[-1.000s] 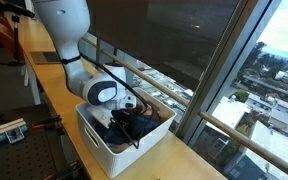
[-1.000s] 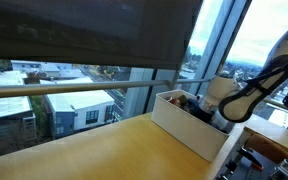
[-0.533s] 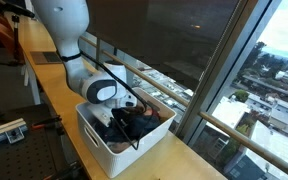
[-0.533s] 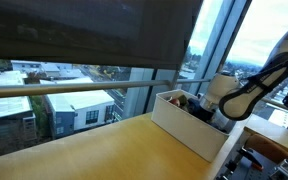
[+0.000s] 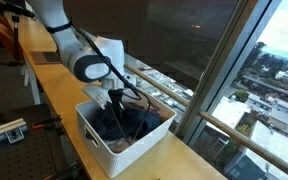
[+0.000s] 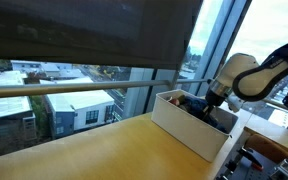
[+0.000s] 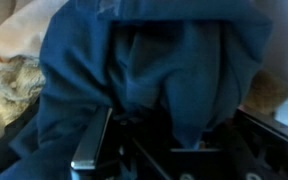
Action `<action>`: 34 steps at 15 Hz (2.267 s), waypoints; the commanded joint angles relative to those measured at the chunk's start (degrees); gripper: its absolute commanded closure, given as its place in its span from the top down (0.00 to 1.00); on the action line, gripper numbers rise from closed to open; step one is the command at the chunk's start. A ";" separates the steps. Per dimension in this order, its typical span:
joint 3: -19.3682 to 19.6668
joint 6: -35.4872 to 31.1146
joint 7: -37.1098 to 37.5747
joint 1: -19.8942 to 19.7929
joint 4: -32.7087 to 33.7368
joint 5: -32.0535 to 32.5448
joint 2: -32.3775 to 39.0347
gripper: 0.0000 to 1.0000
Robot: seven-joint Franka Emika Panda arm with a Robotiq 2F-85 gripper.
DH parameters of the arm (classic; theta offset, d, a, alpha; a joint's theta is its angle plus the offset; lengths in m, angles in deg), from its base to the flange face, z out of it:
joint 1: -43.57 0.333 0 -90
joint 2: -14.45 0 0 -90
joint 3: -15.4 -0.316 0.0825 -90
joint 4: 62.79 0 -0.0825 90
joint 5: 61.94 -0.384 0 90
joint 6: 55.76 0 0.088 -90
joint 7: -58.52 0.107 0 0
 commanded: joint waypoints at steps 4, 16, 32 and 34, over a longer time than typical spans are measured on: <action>-1.98 10.04 -7.01 -0.01 -3.30 -7.48 -21.65 0.00; -13.69 24.41 -1.83 19.23 6.20 -6.13 -35.22 0.00; -18.42 24.55 4.26 19.03 12.67 0.05 -23.64 0.00; -18.10 24.15 4.30 18.71 12.22 0.20 -22.80 0.00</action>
